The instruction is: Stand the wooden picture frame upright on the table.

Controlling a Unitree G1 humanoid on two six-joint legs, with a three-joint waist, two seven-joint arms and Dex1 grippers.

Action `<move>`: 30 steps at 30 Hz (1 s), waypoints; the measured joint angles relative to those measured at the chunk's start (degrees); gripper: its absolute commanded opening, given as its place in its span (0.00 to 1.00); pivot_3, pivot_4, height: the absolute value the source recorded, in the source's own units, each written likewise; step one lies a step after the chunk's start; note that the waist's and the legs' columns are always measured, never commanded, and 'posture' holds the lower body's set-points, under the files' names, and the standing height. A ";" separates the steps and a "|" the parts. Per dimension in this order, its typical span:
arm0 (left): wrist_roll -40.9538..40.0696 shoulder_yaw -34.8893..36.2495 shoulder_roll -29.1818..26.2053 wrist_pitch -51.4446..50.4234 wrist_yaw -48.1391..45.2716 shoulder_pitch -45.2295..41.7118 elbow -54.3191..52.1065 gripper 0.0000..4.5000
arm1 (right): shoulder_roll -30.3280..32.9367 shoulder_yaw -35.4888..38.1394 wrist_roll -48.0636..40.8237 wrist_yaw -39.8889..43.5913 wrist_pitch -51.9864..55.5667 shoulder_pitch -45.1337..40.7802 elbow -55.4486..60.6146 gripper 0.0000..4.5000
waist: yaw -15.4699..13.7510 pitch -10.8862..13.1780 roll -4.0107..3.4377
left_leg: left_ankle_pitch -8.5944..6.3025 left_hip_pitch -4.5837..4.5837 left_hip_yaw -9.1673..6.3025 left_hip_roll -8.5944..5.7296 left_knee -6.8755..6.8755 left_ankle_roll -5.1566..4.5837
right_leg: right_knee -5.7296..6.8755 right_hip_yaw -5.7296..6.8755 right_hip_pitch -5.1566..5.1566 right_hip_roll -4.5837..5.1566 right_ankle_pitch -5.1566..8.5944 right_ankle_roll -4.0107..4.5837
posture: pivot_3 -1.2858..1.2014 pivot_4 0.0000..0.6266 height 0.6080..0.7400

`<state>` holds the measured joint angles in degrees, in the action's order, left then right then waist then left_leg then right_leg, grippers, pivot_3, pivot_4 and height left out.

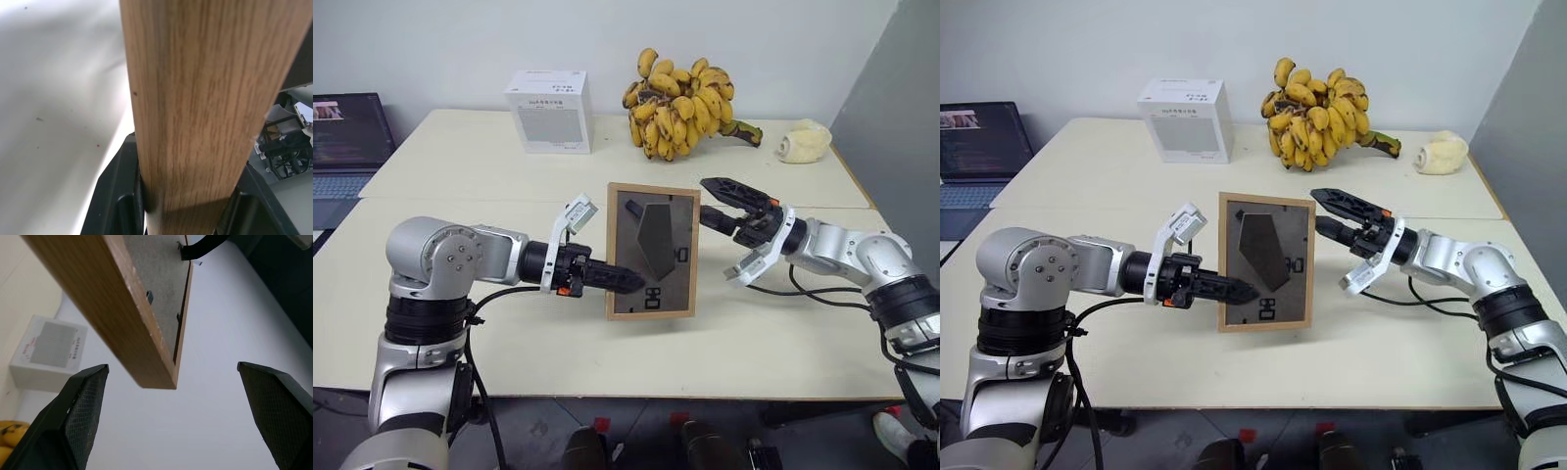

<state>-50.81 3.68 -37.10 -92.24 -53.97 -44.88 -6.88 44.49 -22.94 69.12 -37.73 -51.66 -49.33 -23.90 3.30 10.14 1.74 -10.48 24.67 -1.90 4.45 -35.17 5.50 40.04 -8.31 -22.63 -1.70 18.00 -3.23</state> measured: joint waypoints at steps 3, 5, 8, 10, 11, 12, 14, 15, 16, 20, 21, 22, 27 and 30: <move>-2.52 0.14 -0.93 0.00 2.18 -0.17 0.40 0.29 | 0.11 -1.42 1.94 -2.77 0.46 -0.09 -0.02 0.99 | -0.10 0.00 0.00 | 0.00 0.00 0.00 -0.03 -0.01 0.00 | 0.00 0.00 0.00 0.03 0.00 0.00 | 0.52 0.24 1.00; -3.73 0.14 -1.00 0.00 3.15 -0.61 0.83 0.29 | 0.20 -2.01 2.50 -4.00 0.92 -0.09 -0.02 0.99 | -0.06 0.00 0.00 | 0.00 0.00 0.00 -0.04 -0.01 0.00 | 0.01 0.00 0.01 0.04 0.00 0.00 | 0.52 0.24 1.00; -6.66 0.10 -1.05 0.00 4.51 -1.53 1.77 0.29 | 0.09 -3.86 4.44 -5.89 1.56 -0.08 0.01 0.99 | 0.00 0.00 0.00 | 0.00 0.00 -0.01 -0.04 -0.03 0.00 | 0.05 0.01 0.01 0.04 0.00 0.00 | 0.52 0.24 1.00; -8.14 0.02 -1.25 0.00 5.16 -2.07 2.25 0.29 | -0.18 -5.15 5.17 -6.75 2.04 -0.09 0.08 0.99 | 0.03 0.00 0.01 | 0.00 0.00 -0.01 -0.04 -0.02 -0.01 | 0.06 0.00 0.01 0.03 0.00 0.00 | 0.52 0.24 1.00; -8.98 -0.09 -1.46 0.00 5.58 -2.21 2.30 0.29 | -0.43 -5.59 5.79 -7.19 2.23 -0.08 0.09 0.99 | 0.03 0.00 0.01 | 0.00 0.00 -0.01 -0.04 -0.02 -0.01 | 0.06 0.00 0.01 0.04 0.00 0.00 | 0.52 0.24 1.00; -9.63 -0.24 -1.51 0.00 5.95 -2.39 2.42 0.29 | -0.70 -5.96 6.24 -7.57 2.39 -0.08 0.09 0.99 | 0.02 0.00 0.00 | 0.00 0.00 -0.01 -0.05 -0.02 -0.01 | 0.06 0.00 0.01 0.04 0.00 0.00 | 0.52 0.24 1.00; -11.08 -0.96 -1.77 0.00 6.68 -2.96 3.05 0.29 | -1.30 -6.91 6.38 -8.55 2.68 -0.26 0.09 0.99 | 0.02 0.00 0.00 | 0.00 0.00 -0.02 -0.05 -0.02 -0.01 | 0.06 0.01 0.01 0.04 0.00 0.00 | 0.52 0.24 1.00; -11.87 -1.18 -2.02 0.00 7.15 -3.10 3.11 0.29 | -1.82 -7.50 6.40 -8.86 2.79 -0.51 0.09 0.95 | 0.03 0.00 0.00 | 0.00 0.00 -0.02 -0.05 -0.02 0.00 | 0.07 0.00 0.01 0.04 0.00 0.00 | 0.52 0.24 1.00; -12.56 -1.37 -2.21 0.00 7.33 -3.17 3.18 0.29 | -2.22 -7.88 6.42 -9.07 2.82 -0.82 0.03 0.90 | 0.03 0.00 0.00 | 0.00 0.00 -0.02 -0.05 -0.03 -0.01 | 0.08 0.01 0.01 0.04 0.00 0.00 | 0.52 0.24 1.00; -14.63 -2.19 -3.45 0.00 8.41 -3.17 3.18 0.29 | -2.19 -8.57 6.55 -10.38 3.29 -2.89 -1.38 0.69 | 0.03 0.00 0.00 | 0.00 0.00 -0.03 -0.05 -0.04 -0.01 | 0.09 0.01 0.02 0.04 0.00 0.00 | 0.52 0.24 1.00; -14.86 -2.20 -3.61 0.00 8.54 -3.16 3.18 0.29 | -2.11 -8.74 6.71 -10.75 3.35 -3.41 -1.58 0.66 | 0.02 0.00 0.01 | 0.00 0.00 -0.04 -0.05 -0.03 -0.01 | 0.09 0.02 0.02 0.04 0.00 0.00 | 0.52 0.24 1.00; -15.54 -2.24 -3.88 0.00 8.87 -3.16 3.21 0.29 | -2.06 -9.10 6.80 -11.16 3.35 -3.92 -2.03 0.60 | 0.03 0.00 0.01 | 0.00 0.00 -0.04 -0.05 -0.03 -0.01 | 0.08 0.02 0.01 0.04 0.00 0.00 | 0.52 0.24 1.00; -17.09 -2.29 -5.22 0.00 10.50 -2.64 3.25 0.29 | -1.09 -10.39 7.26 -13.22 3.14 -5.47 -3.55 0.38 | 0.03 0.00 0.01 | 0.00 0.00 -0.04 -0.06 -0.03 -0.01 | 0.08 0.02 0.02 0.05 0.00 0.00 | 0.52 0.24 1.00; -19.31 -2.27 -5.21 0.00 10.72 -2.17 4.07 0.29 | -0.53 -10.95 8.28 -14.88 3.18 -5.89 -3.33 0.30 | 0.03 0.00 0.01 | 0.00 0.00 -0.06 -0.07 -0.04 -0.01 | 0.08 0.03 0.02 0.05 0.00 0.00 | 0.52 0.24 1.00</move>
<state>-70.12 1.41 -42.30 -92.24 -43.25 -47.05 -2.82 43.96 -33.89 77.40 -52.61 -48.48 -55.22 -27.23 3.33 10.14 1.74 -10.48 24.67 -1.96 4.38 -35.21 5.49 40.12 -8.28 -22.61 -1.64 18.00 -3.23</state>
